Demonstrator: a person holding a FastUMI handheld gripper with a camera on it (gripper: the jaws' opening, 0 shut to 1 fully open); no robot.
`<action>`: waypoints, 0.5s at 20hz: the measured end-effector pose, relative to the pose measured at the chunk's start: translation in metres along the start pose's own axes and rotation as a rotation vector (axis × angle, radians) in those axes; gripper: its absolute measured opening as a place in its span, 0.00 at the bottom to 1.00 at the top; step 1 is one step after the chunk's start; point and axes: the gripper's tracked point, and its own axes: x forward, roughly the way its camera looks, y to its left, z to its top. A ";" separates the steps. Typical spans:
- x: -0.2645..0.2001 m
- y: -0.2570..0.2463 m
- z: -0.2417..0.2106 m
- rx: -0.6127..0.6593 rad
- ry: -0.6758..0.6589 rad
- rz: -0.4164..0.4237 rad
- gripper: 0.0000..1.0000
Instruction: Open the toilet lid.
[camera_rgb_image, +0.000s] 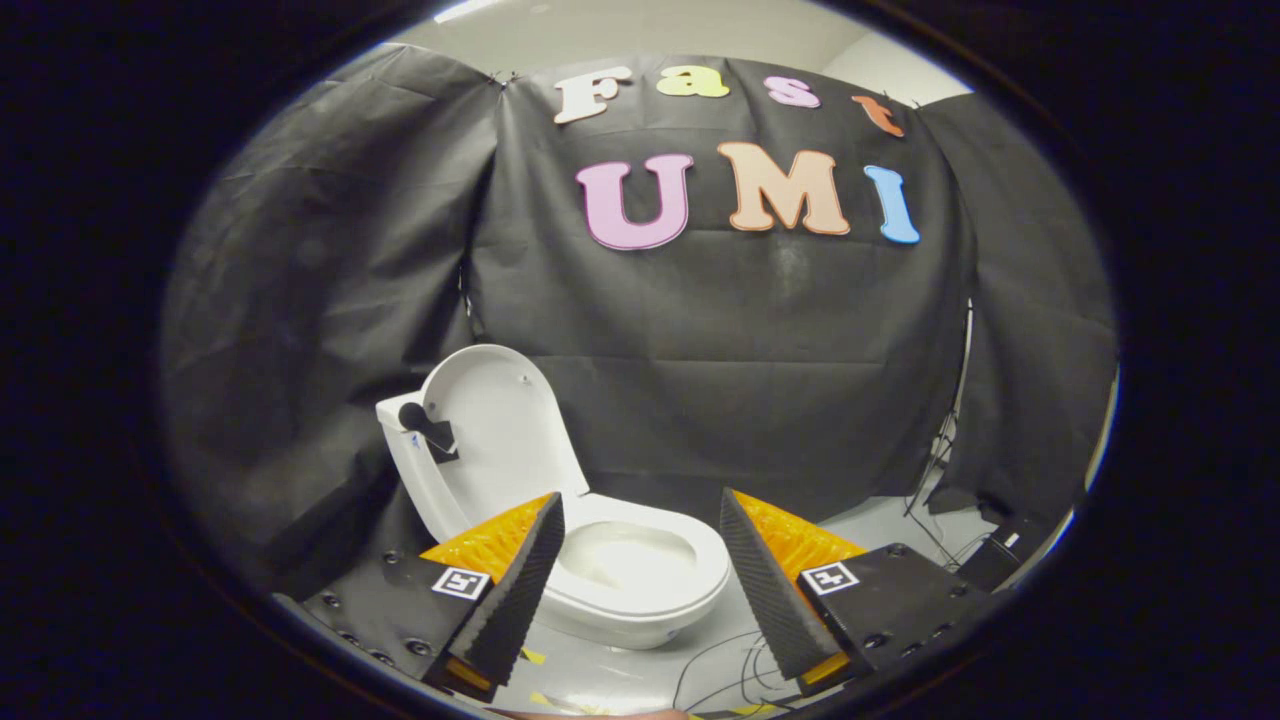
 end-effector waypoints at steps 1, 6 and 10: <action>-0.001 -0.005 0.001 0.013 -0.010 -0.008 0.97; 0.002 -0.025 0.004 0.055 -0.065 -0.030 0.97; 0.009 -0.036 0.000 0.061 -0.056 -0.039 0.97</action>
